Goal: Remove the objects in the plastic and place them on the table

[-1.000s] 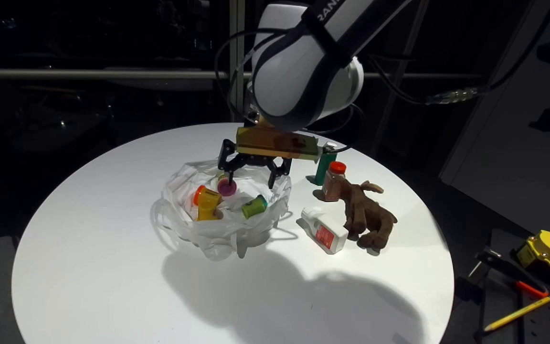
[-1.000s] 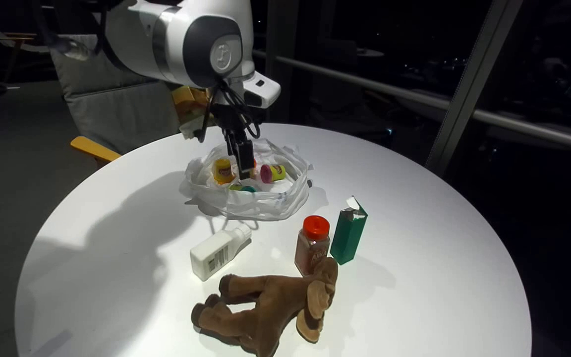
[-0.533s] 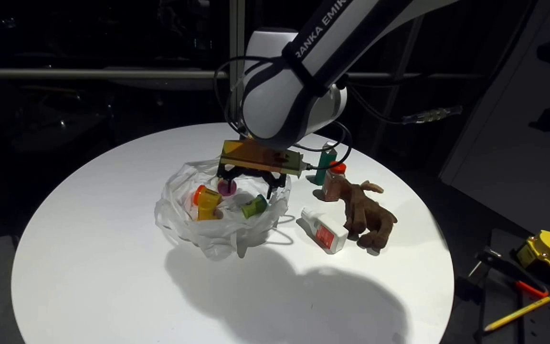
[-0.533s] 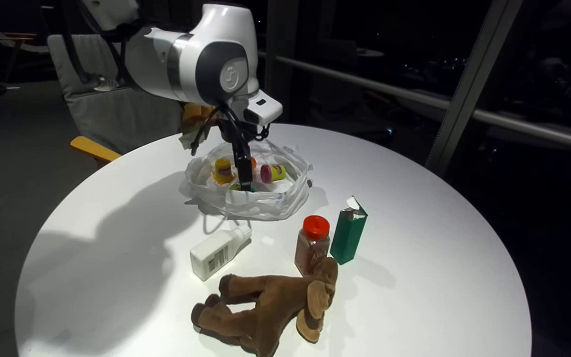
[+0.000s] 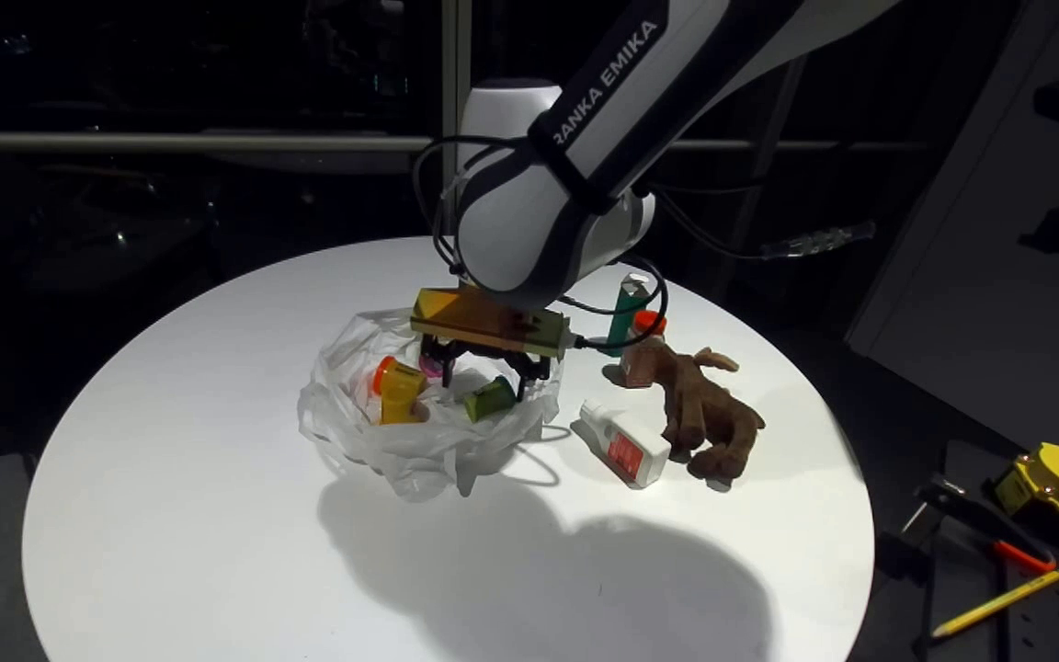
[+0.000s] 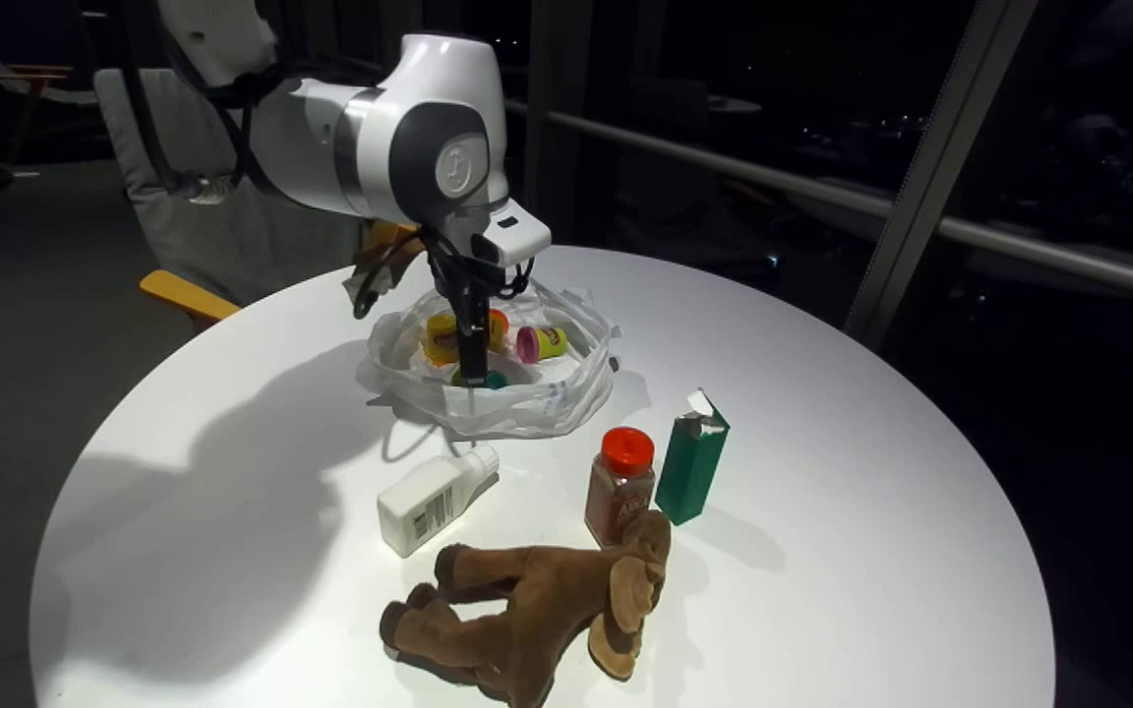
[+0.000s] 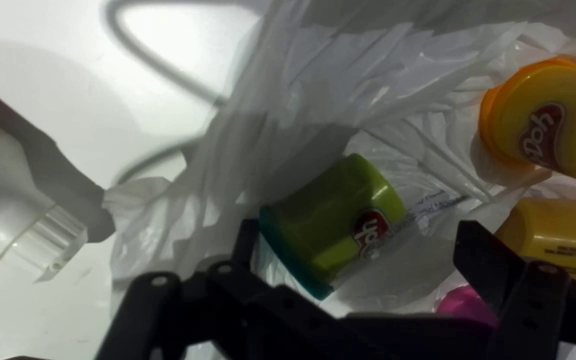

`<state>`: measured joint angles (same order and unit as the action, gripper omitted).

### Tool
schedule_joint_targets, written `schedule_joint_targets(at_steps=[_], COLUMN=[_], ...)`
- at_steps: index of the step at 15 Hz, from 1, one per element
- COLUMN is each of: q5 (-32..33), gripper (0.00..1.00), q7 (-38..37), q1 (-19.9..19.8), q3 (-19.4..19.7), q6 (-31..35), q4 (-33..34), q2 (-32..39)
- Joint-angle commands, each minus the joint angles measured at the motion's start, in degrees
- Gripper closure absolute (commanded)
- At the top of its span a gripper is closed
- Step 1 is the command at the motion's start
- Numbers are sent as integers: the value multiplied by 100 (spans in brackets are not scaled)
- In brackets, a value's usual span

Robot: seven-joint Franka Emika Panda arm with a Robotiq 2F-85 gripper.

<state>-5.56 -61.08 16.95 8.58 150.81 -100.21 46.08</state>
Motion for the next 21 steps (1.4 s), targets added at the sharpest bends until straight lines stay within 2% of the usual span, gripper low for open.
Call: schedule_joint_targets(at_steps=[1, 2, 3, 6, 12, 13, 14, 16, 18, 21], q5=[163, 190, 219, 221, 227, 228, 257, 261, 360, 622], gripper=[0, 11, 26, 51, 95, 100, 100, 65, 54, 31], q7=[-402, -451, -493, -542, -501, -483, -458, -407, -503, -645], q1=[103, 112, 119, 82, 45, 31, 29, -10, 71, 183], q3=[184, 220, 254, 249, 231, 228, 245, 208, 277, 358], q6=[-158, -132, -129, -142, -143, -164, -221, -438, -606, -736], q4=[348, 389, 435, 505, 367, 356, 341, 311, 309, 338], q2=[221, 257, 293, 308, 90, 63, 30, -49, -118, -248])
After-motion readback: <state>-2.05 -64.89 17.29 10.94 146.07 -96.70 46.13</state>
